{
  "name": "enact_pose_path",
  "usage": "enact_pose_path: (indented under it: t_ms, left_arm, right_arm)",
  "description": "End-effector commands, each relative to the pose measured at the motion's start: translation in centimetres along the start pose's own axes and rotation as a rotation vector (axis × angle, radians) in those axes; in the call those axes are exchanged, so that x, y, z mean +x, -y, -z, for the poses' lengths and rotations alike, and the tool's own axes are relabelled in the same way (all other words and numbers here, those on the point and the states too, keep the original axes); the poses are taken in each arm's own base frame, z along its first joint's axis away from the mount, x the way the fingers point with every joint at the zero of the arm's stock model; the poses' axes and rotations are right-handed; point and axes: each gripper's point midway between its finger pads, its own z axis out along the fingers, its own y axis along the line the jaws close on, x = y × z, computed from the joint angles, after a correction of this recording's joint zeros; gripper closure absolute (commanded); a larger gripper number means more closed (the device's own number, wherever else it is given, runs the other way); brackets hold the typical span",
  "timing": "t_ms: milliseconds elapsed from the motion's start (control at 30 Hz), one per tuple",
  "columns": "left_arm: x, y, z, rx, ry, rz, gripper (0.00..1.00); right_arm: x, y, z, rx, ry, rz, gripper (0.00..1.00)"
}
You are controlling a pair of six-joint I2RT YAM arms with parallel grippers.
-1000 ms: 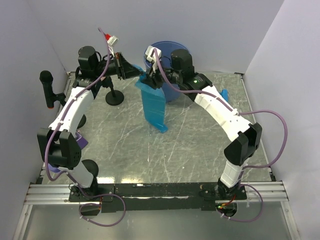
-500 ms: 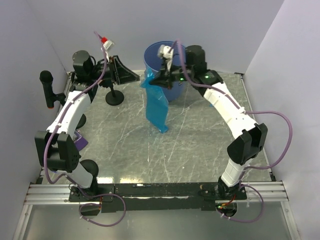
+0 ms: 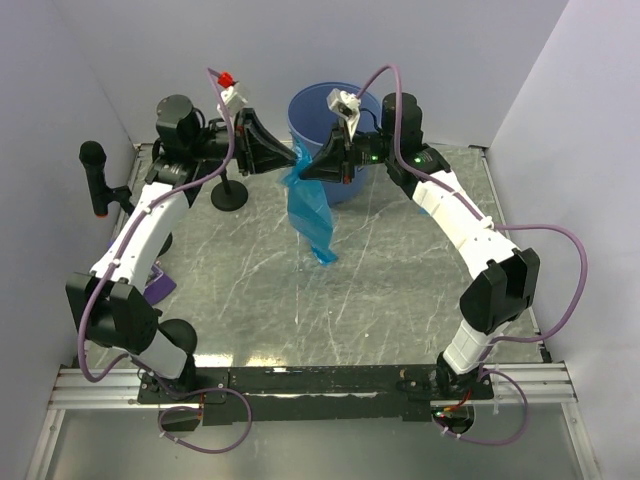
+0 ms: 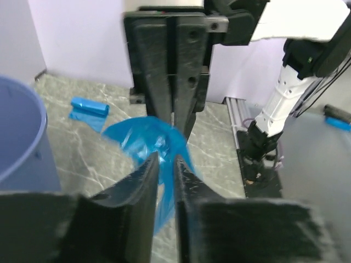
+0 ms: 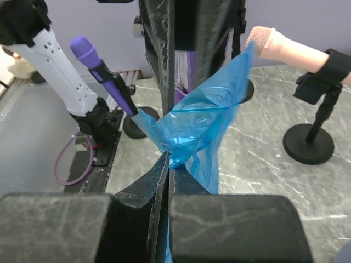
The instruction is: Put the trash bags into the trash bin
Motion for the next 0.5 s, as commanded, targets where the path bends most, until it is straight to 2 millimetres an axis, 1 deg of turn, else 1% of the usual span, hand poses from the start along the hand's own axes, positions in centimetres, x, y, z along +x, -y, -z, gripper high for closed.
enact_pose_path:
  t_ms: [0, 33, 67, 100, 133, 200, 233, 300, 400, 467]
  left_arm:
    - [-1.4, 1.9, -0.7, 0.028, -0.015, -0.176, 0.84]
    - [-1.4, 2.0, -0.8, 0.022, -0.020, -0.206, 0.91]
    - [-1.1, 2.2, -1.1, 0.023, -0.034, -0.231, 0.92]
    - [-0.9, 2.5, -1.4, 0.029, -0.044, -0.270, 0.90]
    - [-0.8, 2.6, -1.6, 0.033, -0.052, -0.289, 0.86]
    - [-0.6, 2.9, -1.9, 0.040, -0.061, -0.299, 0.70]
    - [-0.6, 3.0, -2.1, 0.041, -0.061, -0.306, 0.64]
    - [-0.6, 3.1, -2.3, 0.053, -0.057, -0.322, 0.60]
    - [-0.6, 3.4, -2.7, 0.079, -0.058, -0.331, 0.56]
    - [-0.1, 3.0, -3.1, 0.084, -0.070, -0.327, 0.57]
  right_arm:
    - [-2.6, -2.1, 0.3, -0.047, 0.046, 0.058, 0.98]
    - [-2.6, -2.1, 0.3, -0.042, 0.046, 0.060, 0.98]
    - [-2.5, -2.1, 0.4, -0.042, 0.045, 0.060, 0.98]
    - [-2.6, -2.1, 0.4, -0.037, 0.046, 0.060, 0.98]
    - [-2.6, -2.2, 0.3, -0.036, 0.046, 0.059, 0.97]
    - [-2.5, -2.2, 0.3, -0.037, 0.045, 0.058, 0.97]
    - [-2.6, -2.3, 0.3, -0.039, 0.044, 0.060, 0.97]
    - [-2.5, -2.3, 0.1, -0.037, 0.041, 0.060, 0.96]
    - [-2.4, -2.3, -0.1, -0.038, 0.037, 0.060, 0.95]
    - [-2.6, -2.4, -0.2, -0.042, 0.038, 0.067, 0.95]
